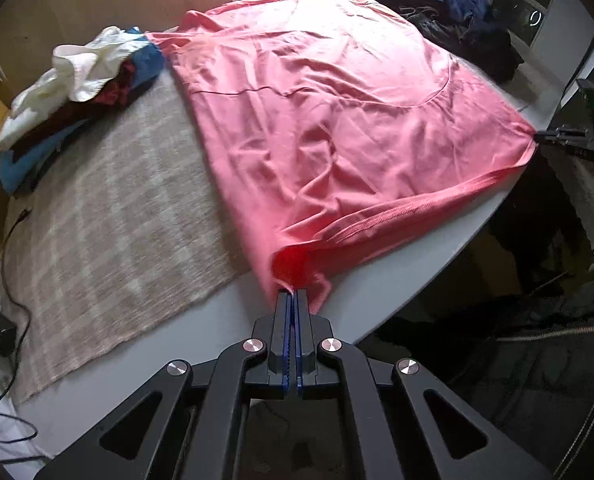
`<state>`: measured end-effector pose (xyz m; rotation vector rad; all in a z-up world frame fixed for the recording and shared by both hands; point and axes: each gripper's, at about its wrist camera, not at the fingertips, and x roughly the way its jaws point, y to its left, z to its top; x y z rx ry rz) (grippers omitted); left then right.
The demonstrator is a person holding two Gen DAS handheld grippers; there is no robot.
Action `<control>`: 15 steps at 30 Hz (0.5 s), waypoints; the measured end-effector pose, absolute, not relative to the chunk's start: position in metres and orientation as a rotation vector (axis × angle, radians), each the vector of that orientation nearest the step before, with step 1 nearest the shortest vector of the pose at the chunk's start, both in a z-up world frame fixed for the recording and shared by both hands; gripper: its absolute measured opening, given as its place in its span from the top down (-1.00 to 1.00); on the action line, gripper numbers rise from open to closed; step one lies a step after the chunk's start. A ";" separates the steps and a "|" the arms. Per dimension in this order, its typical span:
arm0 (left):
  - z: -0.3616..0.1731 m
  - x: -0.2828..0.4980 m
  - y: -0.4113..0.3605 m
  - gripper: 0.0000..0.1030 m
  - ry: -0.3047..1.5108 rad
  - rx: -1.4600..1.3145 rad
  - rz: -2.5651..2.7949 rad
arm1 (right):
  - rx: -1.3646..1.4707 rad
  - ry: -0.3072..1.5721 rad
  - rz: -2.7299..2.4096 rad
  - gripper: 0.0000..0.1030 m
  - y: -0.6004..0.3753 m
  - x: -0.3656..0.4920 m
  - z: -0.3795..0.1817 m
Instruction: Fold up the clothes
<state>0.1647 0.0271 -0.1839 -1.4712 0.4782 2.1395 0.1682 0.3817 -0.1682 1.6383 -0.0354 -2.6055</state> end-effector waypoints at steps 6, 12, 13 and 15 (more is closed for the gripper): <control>-0.165 0.178 0.000 0.98 0.508 -1.461 2.204 | 1.526 -0.140 -2.699 0.94 0.395 0.178 -0.128; -0.198 0.177 0.004 0.99 0.570 -1.509 2.141 | 1.641 -0.073 -2.669 0.94 0.390 0.172 -0.146; -0.201 0.176 0.002 0.98 0.566 -1.519 2.135 | 1.662 -0.073 -2.661 0.94 0.391 0.171 -0.150; -0.206 0.173 0.000 0.98 0.564 -1.538 2.119 | 1.703 -0.052 -2.641 0.94 0.390 0.170 -0.157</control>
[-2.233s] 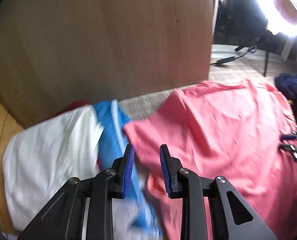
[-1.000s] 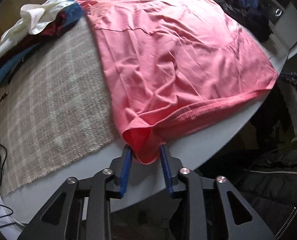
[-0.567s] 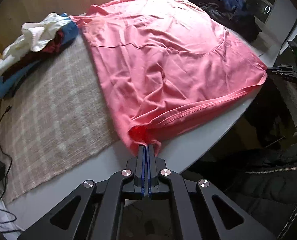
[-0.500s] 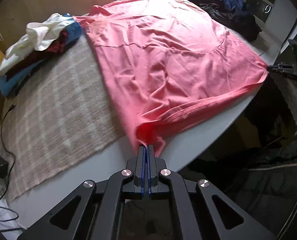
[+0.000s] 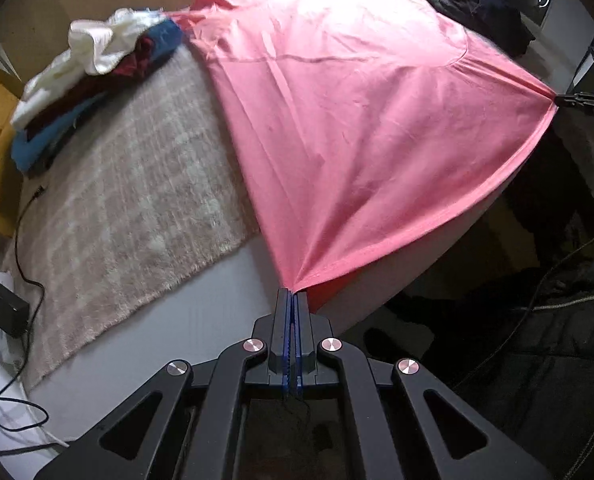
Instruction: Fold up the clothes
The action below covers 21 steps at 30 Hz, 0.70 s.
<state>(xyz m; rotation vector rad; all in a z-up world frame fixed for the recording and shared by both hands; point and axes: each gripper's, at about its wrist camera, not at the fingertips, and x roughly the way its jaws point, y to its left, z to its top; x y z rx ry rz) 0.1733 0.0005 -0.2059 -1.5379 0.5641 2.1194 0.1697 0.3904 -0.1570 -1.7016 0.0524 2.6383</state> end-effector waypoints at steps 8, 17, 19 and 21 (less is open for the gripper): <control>-0.193 0.175 -0.014 0.90 0.519 -1.585 2.085 | -1.859 0.044 2.593 0.86 0.387 0.172 -0.112; -0.148 0.163 -0.042 0.87 0.157 -1.541 2.263 | -1.556 -0.351 2.930 0.08 0.336 0.055 0.106; -0.138 0.165 -0.044 0.87 0.070 -1.527 2.273 | -1.510 -0.431 3.012 0.08 0.314 0.006 0.140; -0.126 0.168 -0.048 0.87 0.039 -1.512 2.324 | -1.473 -0.549 3.091 0.08 0.286 -0.053 0.165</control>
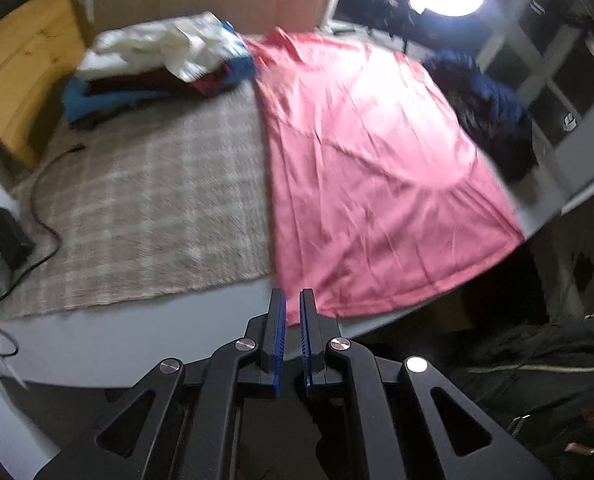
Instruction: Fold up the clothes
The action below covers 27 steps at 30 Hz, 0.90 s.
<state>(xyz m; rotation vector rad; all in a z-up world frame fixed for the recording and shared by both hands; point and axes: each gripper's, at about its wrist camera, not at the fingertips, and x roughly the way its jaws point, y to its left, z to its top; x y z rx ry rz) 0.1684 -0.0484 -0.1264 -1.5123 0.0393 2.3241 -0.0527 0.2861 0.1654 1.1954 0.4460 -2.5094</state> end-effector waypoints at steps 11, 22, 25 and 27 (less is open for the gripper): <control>-0.117 0.193 -0.033 0.86 -0.282 -1.667 2.563 | 1.184 0.593 -2.133 0.08 0.142 -0.308 0.043; -0.142 0.173 0.005 0.80 -0.379 -1.804 2.677 | 1.279 0.588 -1.920 0.08 0.045 -0.406 -0.141; -0.159 0.156 0.006 0.72 -0.337 -1.851 2.646 | 1.265 0.618 -1.880 0.08 0.031 -0.409 -0.154; -0.168 0.148 0.009 0.57 -0.295 -1.871 2.622 | 1.274 0.652 -1.852 0.08 0.025 -0.410 -0.163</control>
